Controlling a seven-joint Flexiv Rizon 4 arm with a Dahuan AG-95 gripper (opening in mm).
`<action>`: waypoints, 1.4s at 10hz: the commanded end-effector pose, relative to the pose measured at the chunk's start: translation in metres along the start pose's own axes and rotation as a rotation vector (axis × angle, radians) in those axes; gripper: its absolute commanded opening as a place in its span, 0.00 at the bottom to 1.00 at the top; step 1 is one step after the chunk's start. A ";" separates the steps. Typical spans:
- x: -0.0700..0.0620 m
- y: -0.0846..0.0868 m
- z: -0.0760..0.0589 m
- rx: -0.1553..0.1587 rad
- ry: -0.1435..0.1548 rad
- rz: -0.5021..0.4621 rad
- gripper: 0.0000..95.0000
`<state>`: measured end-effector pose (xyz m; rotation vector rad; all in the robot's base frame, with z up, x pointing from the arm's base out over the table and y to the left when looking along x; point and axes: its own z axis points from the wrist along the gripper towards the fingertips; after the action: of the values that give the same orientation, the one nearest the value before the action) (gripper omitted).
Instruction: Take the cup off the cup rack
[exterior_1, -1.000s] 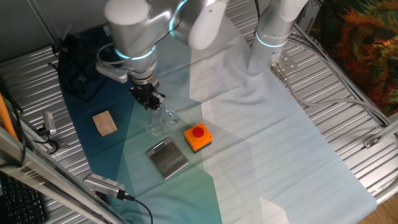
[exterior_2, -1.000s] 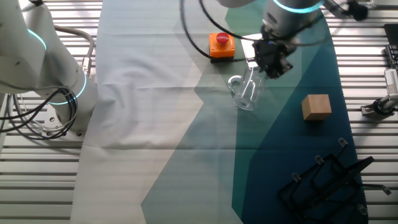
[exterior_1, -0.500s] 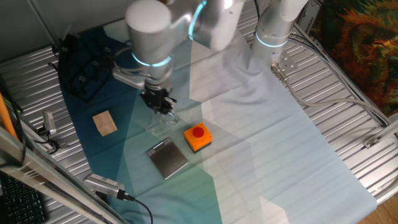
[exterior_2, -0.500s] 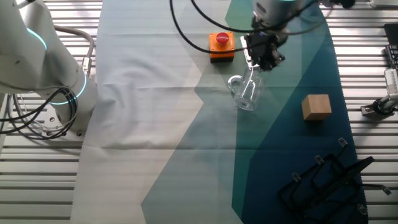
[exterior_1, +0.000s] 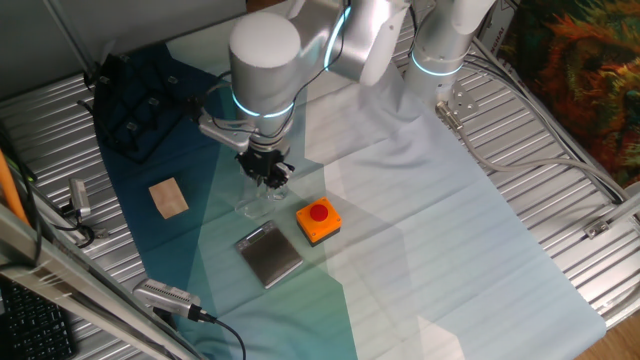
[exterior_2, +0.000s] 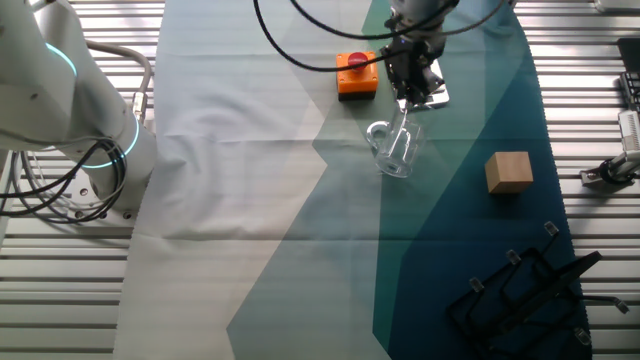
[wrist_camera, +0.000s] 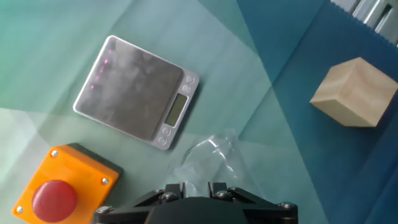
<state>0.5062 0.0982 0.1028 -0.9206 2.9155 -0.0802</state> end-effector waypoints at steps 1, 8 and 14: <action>0.004 0.002 0.000 0.004 0.001 0.001 0.20; 0.015 0.010 0.014 0.013 -0.042 0.017 0.20; 0.012 0.009 0.017 0.016 -0.046 0.003 0.20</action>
<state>0.4944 0.0986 0.0856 -0.9131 2.8663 -0.0775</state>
